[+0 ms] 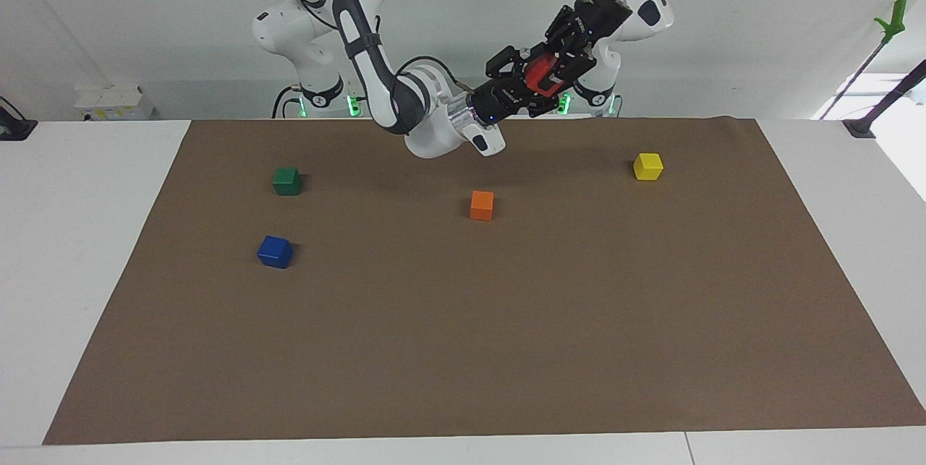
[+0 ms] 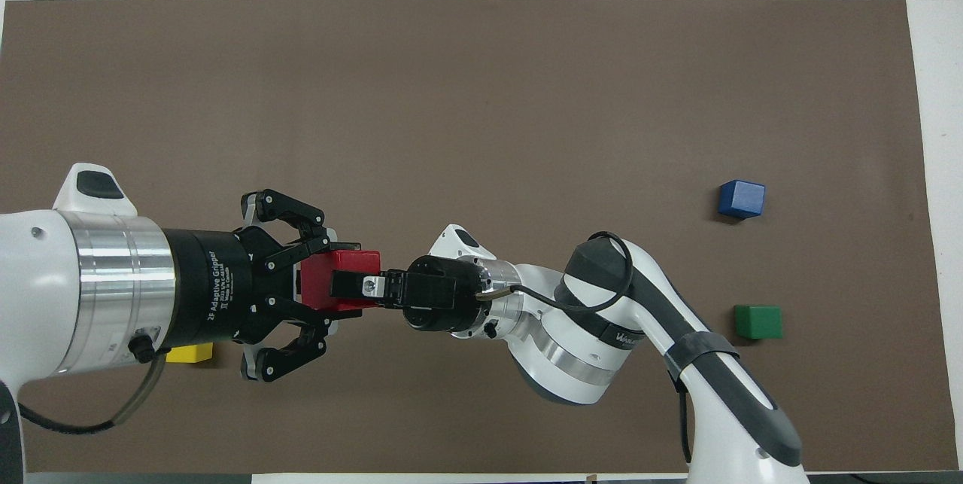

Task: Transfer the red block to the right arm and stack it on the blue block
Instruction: 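Open the left gripper and release the red cube to the right gripper, then carry the red cube toward the blue cube while the left gripper retracts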

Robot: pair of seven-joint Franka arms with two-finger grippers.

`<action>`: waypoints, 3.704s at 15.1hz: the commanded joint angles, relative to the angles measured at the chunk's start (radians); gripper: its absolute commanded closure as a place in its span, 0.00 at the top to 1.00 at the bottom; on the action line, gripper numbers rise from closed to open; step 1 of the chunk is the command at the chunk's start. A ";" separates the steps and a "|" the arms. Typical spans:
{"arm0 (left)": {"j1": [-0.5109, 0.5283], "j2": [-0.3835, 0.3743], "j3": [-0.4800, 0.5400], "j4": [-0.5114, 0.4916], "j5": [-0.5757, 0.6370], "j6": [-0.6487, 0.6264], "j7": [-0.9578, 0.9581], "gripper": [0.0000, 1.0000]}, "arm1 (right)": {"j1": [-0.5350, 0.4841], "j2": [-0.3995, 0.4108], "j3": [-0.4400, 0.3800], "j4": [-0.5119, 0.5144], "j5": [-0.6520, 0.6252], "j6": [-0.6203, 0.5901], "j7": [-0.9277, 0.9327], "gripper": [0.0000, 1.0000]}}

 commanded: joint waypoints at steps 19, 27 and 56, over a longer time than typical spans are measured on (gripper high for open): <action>-0.008 -0.040 0.004 -0.036 -0.016 0.037 0.060 1.00 | -0.028 0.013 0.021 0.004 0.114 0.028 0.050 0.00; 0.061 -0.041 0.049 0.013 0.059 -0.014 0.162 1.00 | -0.094 0.013 0.019 0.008 -0.007 0.089 0.060 0.00; -0.023 0.336 0.317 0.355 0.644 -0.317 1.686 1.00 | -0.517 -0.259 0.013 0.188 -2.246 0.477 0.981 0.00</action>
